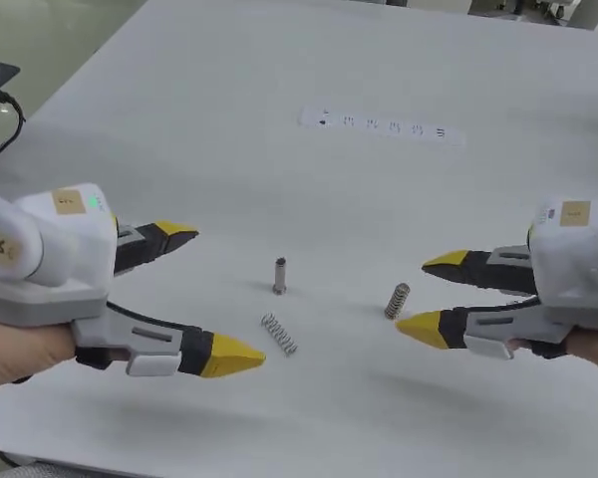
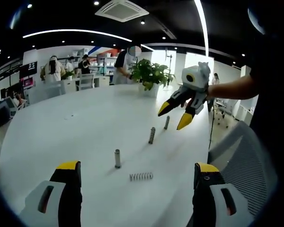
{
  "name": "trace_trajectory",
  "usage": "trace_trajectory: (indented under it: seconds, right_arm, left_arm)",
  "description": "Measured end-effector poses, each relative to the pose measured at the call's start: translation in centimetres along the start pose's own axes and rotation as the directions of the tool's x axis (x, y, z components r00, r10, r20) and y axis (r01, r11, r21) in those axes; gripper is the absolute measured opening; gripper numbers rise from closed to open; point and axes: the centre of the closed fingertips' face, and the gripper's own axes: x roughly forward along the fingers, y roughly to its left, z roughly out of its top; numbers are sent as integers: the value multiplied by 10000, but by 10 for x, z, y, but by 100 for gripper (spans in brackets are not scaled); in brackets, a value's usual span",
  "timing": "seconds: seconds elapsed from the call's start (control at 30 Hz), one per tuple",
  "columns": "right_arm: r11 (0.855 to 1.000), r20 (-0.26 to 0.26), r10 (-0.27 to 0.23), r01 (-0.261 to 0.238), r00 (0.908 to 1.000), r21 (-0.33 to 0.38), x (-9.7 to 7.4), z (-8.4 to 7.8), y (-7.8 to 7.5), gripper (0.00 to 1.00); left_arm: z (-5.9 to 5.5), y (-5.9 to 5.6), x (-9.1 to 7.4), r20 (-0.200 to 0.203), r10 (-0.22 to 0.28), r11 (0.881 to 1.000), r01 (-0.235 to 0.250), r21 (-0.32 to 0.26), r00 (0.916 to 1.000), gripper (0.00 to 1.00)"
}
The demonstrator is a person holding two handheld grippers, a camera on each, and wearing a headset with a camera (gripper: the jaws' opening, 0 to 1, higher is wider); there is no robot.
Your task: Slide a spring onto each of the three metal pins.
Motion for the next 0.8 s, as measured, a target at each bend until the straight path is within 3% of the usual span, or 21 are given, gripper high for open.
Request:
trace_trajectory:
  seconds: [0.27, 0.47, 0.8]
  right_arm:
    - [9996, -103, -106, 108, 9999, 252, -8, -15, 7, 43]
    - [9980, 237, -278, 264, 9993, 574, -17, -18, 14, 43]
    - [9962, 184, -255, 238, 9995, 842, -17, -28, 25, 42]
  left_arm:
    - [-2, 1, -2, -42, 35, 10000, -35, -15, 10000, 96]
    - [-3, 2, -2, -53, 51, 10000, -51, -39, 10000, 96]
    - [-4, -3, 0, -79, -24, 10000, 24, -39, 10000, 96]
